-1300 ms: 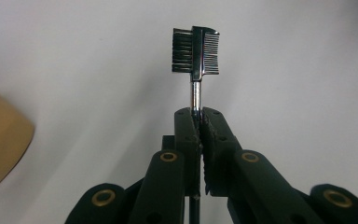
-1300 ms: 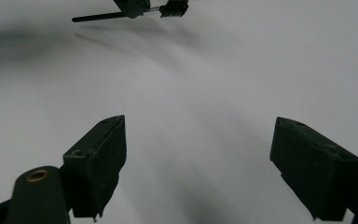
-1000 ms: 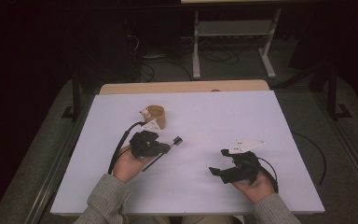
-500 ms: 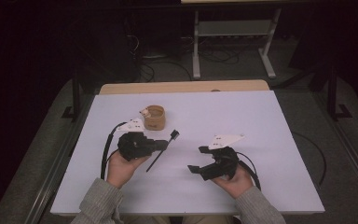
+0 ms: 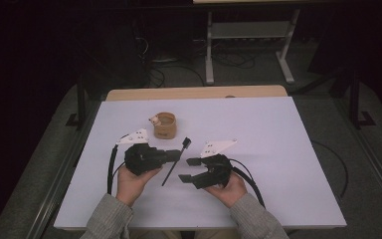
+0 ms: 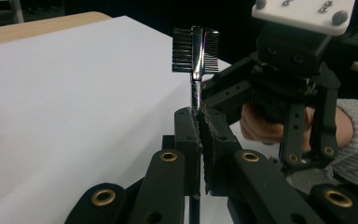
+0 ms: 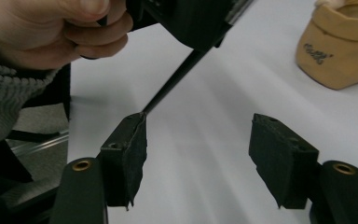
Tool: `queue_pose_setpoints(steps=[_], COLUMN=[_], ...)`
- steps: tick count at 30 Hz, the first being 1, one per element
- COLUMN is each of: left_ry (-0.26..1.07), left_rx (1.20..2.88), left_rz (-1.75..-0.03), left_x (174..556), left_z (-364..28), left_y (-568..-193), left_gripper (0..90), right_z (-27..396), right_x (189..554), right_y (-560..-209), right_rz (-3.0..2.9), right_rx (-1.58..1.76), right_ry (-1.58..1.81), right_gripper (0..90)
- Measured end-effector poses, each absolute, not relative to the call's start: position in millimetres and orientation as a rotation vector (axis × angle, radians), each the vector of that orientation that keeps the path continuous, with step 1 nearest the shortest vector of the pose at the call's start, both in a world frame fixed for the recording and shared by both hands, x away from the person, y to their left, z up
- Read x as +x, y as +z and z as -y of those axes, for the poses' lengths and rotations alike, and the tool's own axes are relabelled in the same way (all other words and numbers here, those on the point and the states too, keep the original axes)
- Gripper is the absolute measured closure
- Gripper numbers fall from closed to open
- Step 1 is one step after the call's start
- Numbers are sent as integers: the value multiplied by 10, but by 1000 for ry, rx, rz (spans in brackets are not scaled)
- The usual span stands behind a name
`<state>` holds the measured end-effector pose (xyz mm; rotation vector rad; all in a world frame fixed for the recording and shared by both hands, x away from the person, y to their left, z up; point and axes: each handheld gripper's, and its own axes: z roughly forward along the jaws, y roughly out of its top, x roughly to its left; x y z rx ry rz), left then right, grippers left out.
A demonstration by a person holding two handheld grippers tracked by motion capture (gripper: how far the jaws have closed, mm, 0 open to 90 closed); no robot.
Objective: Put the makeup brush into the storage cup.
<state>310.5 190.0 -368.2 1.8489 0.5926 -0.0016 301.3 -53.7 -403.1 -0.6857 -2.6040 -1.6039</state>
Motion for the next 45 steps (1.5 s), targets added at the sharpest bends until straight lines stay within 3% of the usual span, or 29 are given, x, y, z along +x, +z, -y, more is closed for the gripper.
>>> queue_pose_setpoints(steps=[9, 16, 20, 25, 27, 32, 37, 45], left_ry=[27, 67, 78, 44, 34, 19, -24, -52], left_rx=[1843, 1830, 1818, 1821, 1826, 1887, 1943, 2036], left_rz=[-581, -561, -553, -554, -563, -570, -551, -535], left_x=[3068, 3031, 3016, 3027, 3025, 3029, 3030, 3062], left_z=[-1753, -1672, -1687, -1708, -1710, -1705, -1624, -1526], left_y=[-3713, -3705, -3699, -3709, -3707, -3716, -3701, -3675], left_gripper=[859, 859, 858, 842, 738, 648, 641, 714], right_z=[452, 460, 508, 558, 580, 652, 659, 639], right_x=[3058, 3077, 3112, 3118, 3116, 3117, 3087, 3048], right_y=[-4121, -4143, -4162, -4164, -4146, -4098, -4085, -4080], right_rz=[2475, 2423, 2373, 2410, 2432, 2524, 2598, 2621], right_rx=[-693, -692, -735, -729, -725, -706, -664, -583], right_ry=[-1641, -1684, -1659, -1623, -1618, -1576, -1512, -1485], right_gripper=[520, 765, 839, 851, 851, 851, 851, 851])
